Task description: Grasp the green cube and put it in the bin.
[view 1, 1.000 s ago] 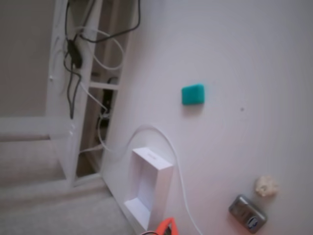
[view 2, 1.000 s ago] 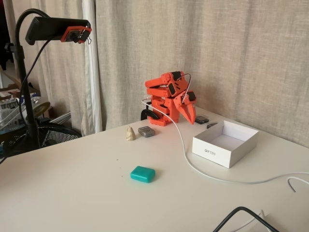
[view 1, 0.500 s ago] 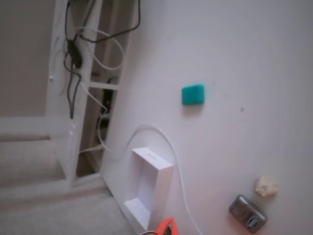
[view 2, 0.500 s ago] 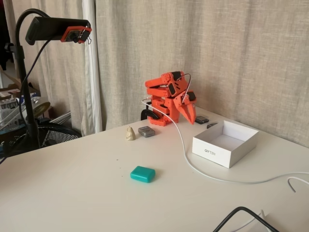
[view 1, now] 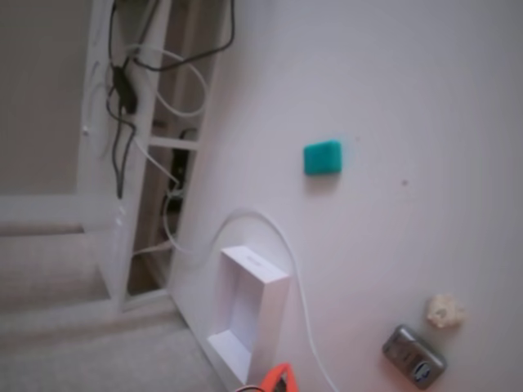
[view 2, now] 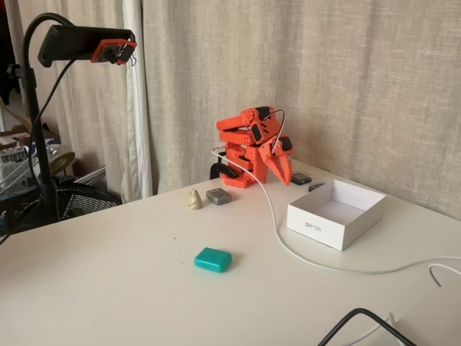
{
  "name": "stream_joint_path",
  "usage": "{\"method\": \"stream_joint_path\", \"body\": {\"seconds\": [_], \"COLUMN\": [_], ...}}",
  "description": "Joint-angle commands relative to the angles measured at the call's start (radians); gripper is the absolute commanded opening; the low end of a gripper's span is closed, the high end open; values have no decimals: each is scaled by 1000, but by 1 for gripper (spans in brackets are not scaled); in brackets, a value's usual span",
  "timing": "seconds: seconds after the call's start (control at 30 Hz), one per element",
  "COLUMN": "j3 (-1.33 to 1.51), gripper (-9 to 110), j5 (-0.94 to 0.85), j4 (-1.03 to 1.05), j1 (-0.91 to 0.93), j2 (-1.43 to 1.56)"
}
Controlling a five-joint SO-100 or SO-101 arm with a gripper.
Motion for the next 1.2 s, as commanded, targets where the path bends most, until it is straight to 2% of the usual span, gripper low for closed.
{"method": "stream_joint_path", "body": {"seconds": [0.0, 1.17], "j3": [-5, -5], "gripper": [-8, -8], "j5": [0, 0], "j4": [3, 3], "j1": [2, 2], "j2": [8, 8]}}
